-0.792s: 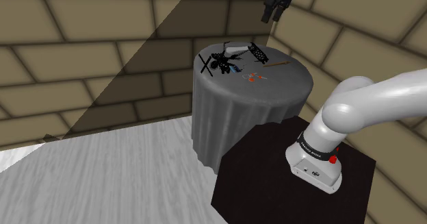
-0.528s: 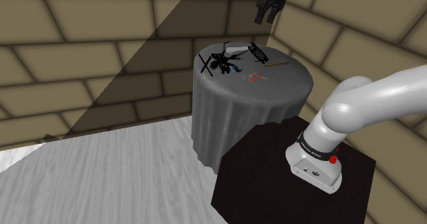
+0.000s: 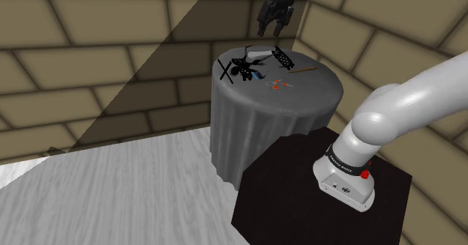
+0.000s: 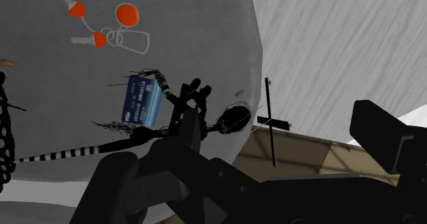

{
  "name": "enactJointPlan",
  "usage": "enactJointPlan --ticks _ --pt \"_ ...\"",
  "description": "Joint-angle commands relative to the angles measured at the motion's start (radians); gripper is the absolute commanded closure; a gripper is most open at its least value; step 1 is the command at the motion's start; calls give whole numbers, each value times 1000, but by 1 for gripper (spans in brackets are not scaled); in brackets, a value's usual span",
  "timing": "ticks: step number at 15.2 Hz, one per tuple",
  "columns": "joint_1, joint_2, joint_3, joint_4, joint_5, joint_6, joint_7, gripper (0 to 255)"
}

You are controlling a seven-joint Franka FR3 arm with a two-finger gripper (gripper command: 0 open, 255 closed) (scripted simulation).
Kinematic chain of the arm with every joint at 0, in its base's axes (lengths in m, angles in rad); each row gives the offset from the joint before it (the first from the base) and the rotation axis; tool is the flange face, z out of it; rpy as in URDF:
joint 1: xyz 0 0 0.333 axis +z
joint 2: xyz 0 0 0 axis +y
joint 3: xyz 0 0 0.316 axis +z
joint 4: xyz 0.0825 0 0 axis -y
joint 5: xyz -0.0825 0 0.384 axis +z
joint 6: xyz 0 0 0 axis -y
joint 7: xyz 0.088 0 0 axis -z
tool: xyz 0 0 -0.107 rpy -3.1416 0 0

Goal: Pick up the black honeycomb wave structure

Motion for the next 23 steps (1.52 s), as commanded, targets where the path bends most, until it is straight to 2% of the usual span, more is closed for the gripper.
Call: enactJointPlan --ticks 1,11,20,23 --pt "-7 74 -9 30 10 44 8 0" --pt "-32 420 -53 180 89 227 36 0" --pt "-72 745 -82 405 192 306 50 0" --pt "-74 763 -80 399 201 330 42 0"
